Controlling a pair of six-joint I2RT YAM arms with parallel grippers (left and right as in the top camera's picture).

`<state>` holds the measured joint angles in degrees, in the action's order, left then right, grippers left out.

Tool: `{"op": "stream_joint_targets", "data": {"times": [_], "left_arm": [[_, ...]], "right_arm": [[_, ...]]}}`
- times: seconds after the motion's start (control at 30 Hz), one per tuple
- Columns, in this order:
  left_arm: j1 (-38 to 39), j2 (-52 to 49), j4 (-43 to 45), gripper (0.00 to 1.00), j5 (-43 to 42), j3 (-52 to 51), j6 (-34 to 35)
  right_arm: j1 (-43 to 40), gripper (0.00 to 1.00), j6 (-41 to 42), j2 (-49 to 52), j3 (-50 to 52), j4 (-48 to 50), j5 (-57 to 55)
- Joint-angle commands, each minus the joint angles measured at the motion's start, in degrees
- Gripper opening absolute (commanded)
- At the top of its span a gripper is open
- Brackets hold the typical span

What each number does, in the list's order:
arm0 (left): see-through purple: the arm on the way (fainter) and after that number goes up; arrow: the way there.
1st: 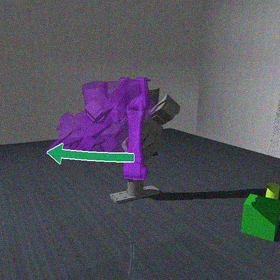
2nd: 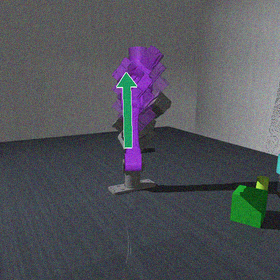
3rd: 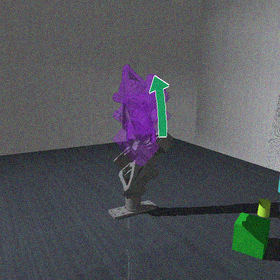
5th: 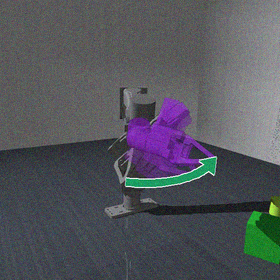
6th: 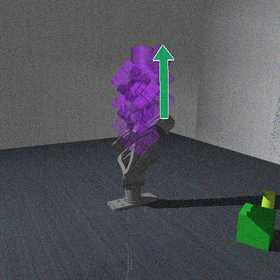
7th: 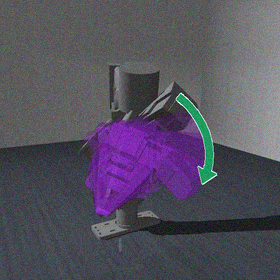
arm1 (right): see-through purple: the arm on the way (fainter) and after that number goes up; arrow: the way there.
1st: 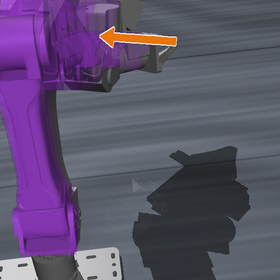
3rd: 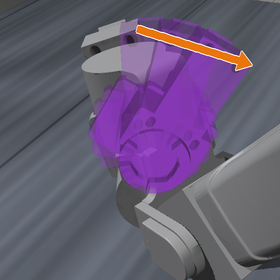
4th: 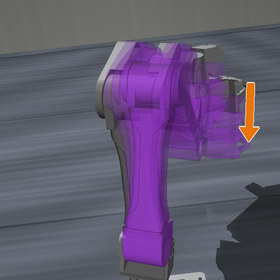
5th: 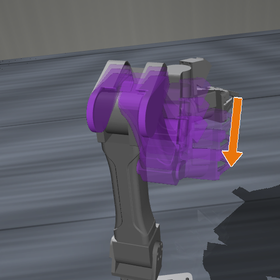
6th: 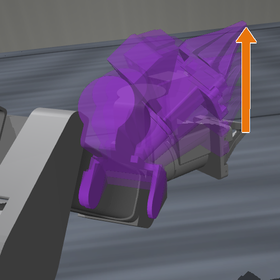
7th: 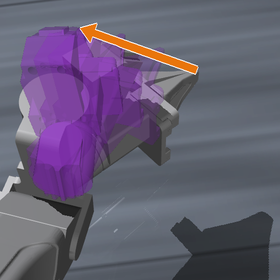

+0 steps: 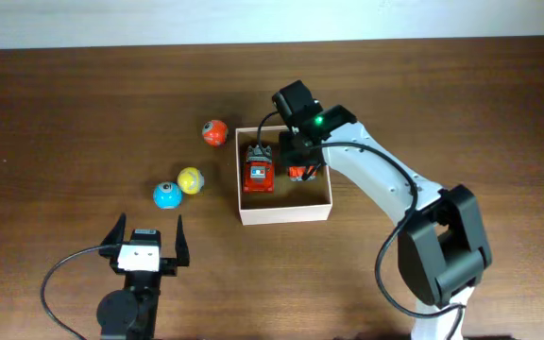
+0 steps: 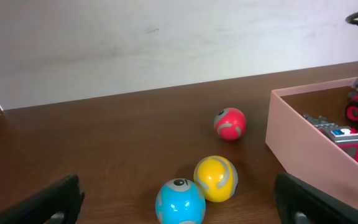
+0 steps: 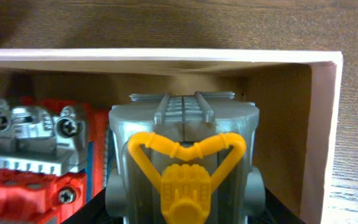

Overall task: Pack container
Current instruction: 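Lower the second truck into the box beside the first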

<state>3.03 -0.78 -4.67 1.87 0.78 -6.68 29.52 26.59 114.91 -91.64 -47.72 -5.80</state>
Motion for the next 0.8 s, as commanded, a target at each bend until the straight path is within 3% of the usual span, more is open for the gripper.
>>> {"op": "stream_joint_targets", "data": {"times": [0.0,0.23,0.37,0.47,0.77], "left_arm": [[-0.35,0.44,-0.11,0.99,-0.63,-0.24,-0.92],[-0.35,0.44,-0.11,0.99,-0.66,-0.24,-0.92],[-0.35,0.44,-0.11,0.99,-0.66,-0.24,-0.92],[-0.35,0.44,-0.11,0.99,-0.66,-0.24,-0.92],[-0.35,0.44,-0.11,0.99,-0.66,-0.24,-0.92]], "right_arm": [[0.42,0.47,2.47,0.87,-1.25,0.22,-2.21],[0.42,0.47,2.45,0.87,-1.25,1.31,-2.25],[0.42,0.66,2.43,0.87,-1.25,1.68,-2.25],[0.42,0.75,2.43,0.87,-1.25,1.73,-2.45],[0.39,0.81,1.95,0.85,-1.29,1.92,-2.84]]}}
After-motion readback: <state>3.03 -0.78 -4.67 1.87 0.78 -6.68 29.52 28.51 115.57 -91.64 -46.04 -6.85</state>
